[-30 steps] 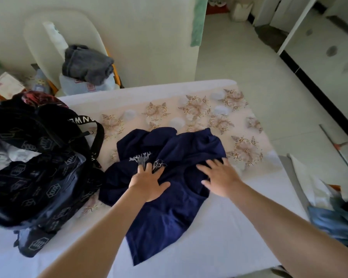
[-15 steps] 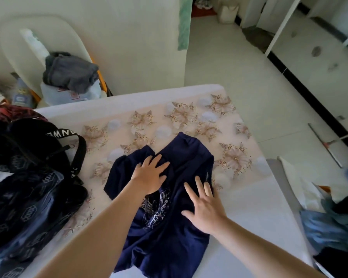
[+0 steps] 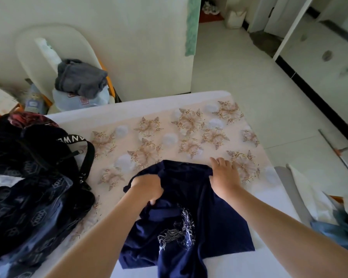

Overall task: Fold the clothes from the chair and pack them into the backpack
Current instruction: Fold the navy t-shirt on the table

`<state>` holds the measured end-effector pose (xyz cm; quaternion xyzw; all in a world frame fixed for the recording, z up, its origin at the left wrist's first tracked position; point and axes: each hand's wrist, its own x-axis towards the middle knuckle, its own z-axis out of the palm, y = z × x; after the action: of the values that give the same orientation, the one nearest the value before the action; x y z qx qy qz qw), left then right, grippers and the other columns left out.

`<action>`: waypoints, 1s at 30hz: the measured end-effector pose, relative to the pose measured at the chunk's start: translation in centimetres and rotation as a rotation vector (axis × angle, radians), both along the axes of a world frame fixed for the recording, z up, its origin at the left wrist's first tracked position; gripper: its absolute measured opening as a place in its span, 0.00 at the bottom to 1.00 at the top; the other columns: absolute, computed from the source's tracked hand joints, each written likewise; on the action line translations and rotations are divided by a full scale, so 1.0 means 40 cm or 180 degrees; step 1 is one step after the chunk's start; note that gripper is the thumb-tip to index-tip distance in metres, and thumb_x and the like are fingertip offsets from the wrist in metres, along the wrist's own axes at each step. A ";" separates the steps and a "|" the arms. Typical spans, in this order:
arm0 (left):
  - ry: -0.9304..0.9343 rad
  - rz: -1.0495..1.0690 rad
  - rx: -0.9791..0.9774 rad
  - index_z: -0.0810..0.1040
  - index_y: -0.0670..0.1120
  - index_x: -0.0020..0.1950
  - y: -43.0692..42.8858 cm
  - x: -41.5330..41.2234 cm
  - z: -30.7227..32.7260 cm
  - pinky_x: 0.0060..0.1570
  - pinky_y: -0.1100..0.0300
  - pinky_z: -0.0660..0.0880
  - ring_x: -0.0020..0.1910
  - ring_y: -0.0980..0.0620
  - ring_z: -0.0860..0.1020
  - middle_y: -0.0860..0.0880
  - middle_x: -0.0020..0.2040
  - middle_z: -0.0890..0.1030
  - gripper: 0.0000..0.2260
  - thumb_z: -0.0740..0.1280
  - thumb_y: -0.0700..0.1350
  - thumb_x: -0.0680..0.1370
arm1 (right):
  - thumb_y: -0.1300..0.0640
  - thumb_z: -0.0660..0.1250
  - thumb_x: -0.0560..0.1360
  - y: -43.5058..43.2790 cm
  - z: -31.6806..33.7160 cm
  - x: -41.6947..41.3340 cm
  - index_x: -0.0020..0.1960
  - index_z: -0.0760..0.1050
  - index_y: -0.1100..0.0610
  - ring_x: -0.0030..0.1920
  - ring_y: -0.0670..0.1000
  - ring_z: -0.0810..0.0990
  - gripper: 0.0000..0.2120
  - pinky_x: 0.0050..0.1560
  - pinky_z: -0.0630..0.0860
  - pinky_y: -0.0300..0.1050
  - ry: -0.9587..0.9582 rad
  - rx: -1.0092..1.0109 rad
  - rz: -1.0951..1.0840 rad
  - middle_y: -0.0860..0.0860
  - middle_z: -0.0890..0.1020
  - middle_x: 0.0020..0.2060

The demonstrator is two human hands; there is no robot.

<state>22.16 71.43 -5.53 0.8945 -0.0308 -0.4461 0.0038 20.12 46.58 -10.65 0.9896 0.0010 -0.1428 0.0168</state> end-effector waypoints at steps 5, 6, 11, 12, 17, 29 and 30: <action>-0.1647 0.0150 -0.0559 0.62 0.48 0.73 0.025 0.027 -0.088 0.60 0.49 0.72 0.66 0.41 0.67 0.44 0.70 0.65 0.25 0.63 0.37 0.78 | 0.49 0.63 0.79 -0.019 -0.016 -0.005 0.59 0.73 0.53 0.51 0.54 0.80 0.11 0.53 0.72 0.48 0.0243 0.0330 -0.0534 0.49 0.81 0.47; -0.1564 0.0159 -0.0468 0.60 0.47 0.74 0.026 0.027 -0.095 0.61 0.48 0.72 0.68 0.40 0.66 0.43 0.71 0.64 0.26 0.64 0.37 0.78 | 0.50 0.64 0.78 -0.022 -0.016 -0.001 0.53 0.74 0.53 0.49 0.53 0.80 0.08 0.50 0.72 0.48 0.0271 0.0500 -0.0618 0.48 0.80 0.44; -0.1952 0.0102 0.0184 0.75 0.46 0.63 0.048 0.077 -0.091 0.39 0.57 0.74 0.54 0.45 0.76 0.45 0.58 0.75 0.13 0.59 0.42 0.80 | 0.55 0.63 0.79 -0.023 0.013 0.050 0.46 0.70 0.53 0.37 0.49 0.76 0.03 0.36 0.73 0.46 0.0379 0.1281 -0.0913 0.47 0.77 0.38; -0.2175 0.0181 0.0207 0.76 0.46 0.61 0.056 0.097 -0.078 0.34 0.57 0.72 0.52 0.46 0.75 0.46 0.57 0.74 0.12 0.58 0.43 0.80 | 0.54 0.63 0.80 -0.022 0.027 0.071 0.49 0.70 0.53 0.36 0.48 0.75 0.03 0.34 0.71 0.45 0.0348 0.1215 -0.0812 0.47 0.78 0.39; -0.2877 0.1810 -0.0782 0.78 0.49 0.56 0.118 0.228 0.011 0.34 0.57 0.71 0.39 0.44 0.76 0.49 0.42 0.77 0.12 0.57 0.45 0.80 | 0.61 0.68 0.75 0.016 0.089 0.215 0.62 0.71 0.56 0.50 0.57 0.79 0.17 0.46 0.73 0.49 -0.1147 0.1306 -0.0282 0.52 0.80 0.53; -0.2284 0.0775 -0.1877 0.77 0.53 0.60 0.158 0.031 -0.106 0.57 0.53 0.75 0.57 0.51 0.74 0.54 0.60 0.74 0.11 0.65 0.44 0.79 | 0.45 0.70 0.69 0.125 0.018 0.042 0.58 0.72 0.51 0.53 0.52 0.73 0.20 0.56 0.74 0.53 -0.0857 0.1365 0.0947 0.48 0.71 0.55; -0.2317 0.0547 -0.1813 0.77 0.54 0.56 0.167 -0.005 -0.119 0.60 0.52 0.73 0.57 0.53 0.72 0.55 0.57 0.73 0.09 0.68 0.50 0.77 | 0.39 0.68 0.68 0.131 0.010 0.001 0.57 0.72 0.50 0.52 0.50 0.72 0.22 0.56 0.73 0.50 -0.0558 0.1440 0.1109 0.47 0.70 0.53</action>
<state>21.95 78.13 -10.29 0.9554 -0.0771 -0.0753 0.2750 20.15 51.83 -10.26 0.9617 0.2011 -0.0479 -0.1798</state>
